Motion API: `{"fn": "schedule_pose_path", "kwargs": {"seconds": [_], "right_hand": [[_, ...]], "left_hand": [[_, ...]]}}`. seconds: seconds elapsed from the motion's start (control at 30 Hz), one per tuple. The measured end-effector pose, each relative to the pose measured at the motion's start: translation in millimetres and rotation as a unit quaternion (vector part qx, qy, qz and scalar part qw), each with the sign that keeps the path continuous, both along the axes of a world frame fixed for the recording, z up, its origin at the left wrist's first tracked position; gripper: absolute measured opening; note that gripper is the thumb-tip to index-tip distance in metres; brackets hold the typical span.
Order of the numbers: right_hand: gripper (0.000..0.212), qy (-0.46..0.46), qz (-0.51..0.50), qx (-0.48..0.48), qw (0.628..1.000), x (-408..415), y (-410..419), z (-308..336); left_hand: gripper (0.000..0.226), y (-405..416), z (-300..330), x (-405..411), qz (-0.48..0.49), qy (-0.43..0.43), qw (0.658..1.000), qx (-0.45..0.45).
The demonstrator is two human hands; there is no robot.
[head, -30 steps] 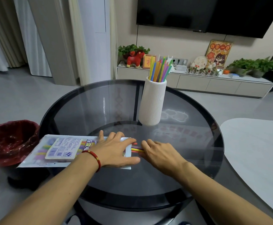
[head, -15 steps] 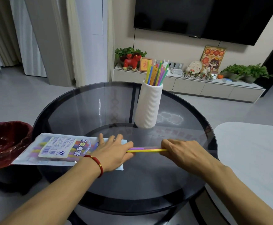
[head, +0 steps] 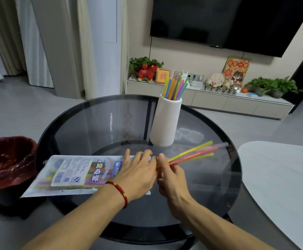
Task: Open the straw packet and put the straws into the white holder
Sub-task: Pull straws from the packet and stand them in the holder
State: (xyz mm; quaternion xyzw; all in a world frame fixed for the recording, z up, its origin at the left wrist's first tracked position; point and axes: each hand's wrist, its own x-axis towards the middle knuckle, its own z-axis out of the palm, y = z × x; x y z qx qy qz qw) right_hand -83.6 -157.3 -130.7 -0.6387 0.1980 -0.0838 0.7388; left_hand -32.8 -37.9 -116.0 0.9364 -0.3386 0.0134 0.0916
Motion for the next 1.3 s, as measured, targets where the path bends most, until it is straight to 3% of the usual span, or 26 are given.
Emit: {"fn": "schedule_pose_path", "kwargs": {"seconds": [0.2,0.33,0.5,0.63,0.7,0.9,1.0,1.1,1.13,1.23,1.3], "right_hand": [[0.037,-0.02,-0.115,-0.091,0.989,29.9,-33.2,0.1],[0.038,-0.104,-0.172,-0.225,0.953,31.0,-84.9,29.3],[0.036,-0.237,-0.175,-0.437,0.85,10.1,-117.7,77.1],[0.042,-0.282,-0.123,-0.585,0.751,3.1,-110.8,99.3],[0.039,-0.278,-0.111,-0.613,0.731,9.0,-107.7,107.4],[0.03,-0.202,-0.03,-0.622,0.756,26.6,-96.5,98.3],[0.03,-0.233,-0.051,-0.611,0.754,27.2,-99.0,106.5],[0.029,-0.281,-0.072,-0.57,0.769,25.1,-93.6,114.3],[0.033,-0.297,-0.069,-0.558,0.772,24.4,-89.3,113.4],[0.044,-0.312,-0.058,-0.52,0.793,24.5,-76.8,106.4],[0.043,-0.296,-0.051,-0.501,0.811,27.5,-71.9,98.3]], "left_hand": [[0.043,0.2,-5.9,0.1,0.022,0.033,0.999,0.011],[0.048,20.3,-16.5,15.9,0.027,0.073,0.996,0.052],[0.051,21.3,-25.8,20.6,0.006,0.059,0.996,0.065],[0.049,18.1,-27.1,21.6,0.005,0.062,0.996,0.061],[0.049,18.1,-26.6,22.3,0.004,0.063,0.996,0.061],[0.051,18.0,-25.7,21.5,0.003,0.064,0.995,0.071],[0.055,16.7,-26.4,20.6,0.009,0.051,0.997,0.051],[0.07,9.4,-23.2,20.7,0.01,0.029,0.999,-0.025],[0.068,5.0,-20.5,20.3,-0.007,0.012,0.998,-0.058],[0.034,-12.0,-11.9,13.4,-0.055,-0.037,0.99,-0.124],[0.036,-21.8,-9.1,8.4,-0.044,-0.011,0.989,-0.144]]}}
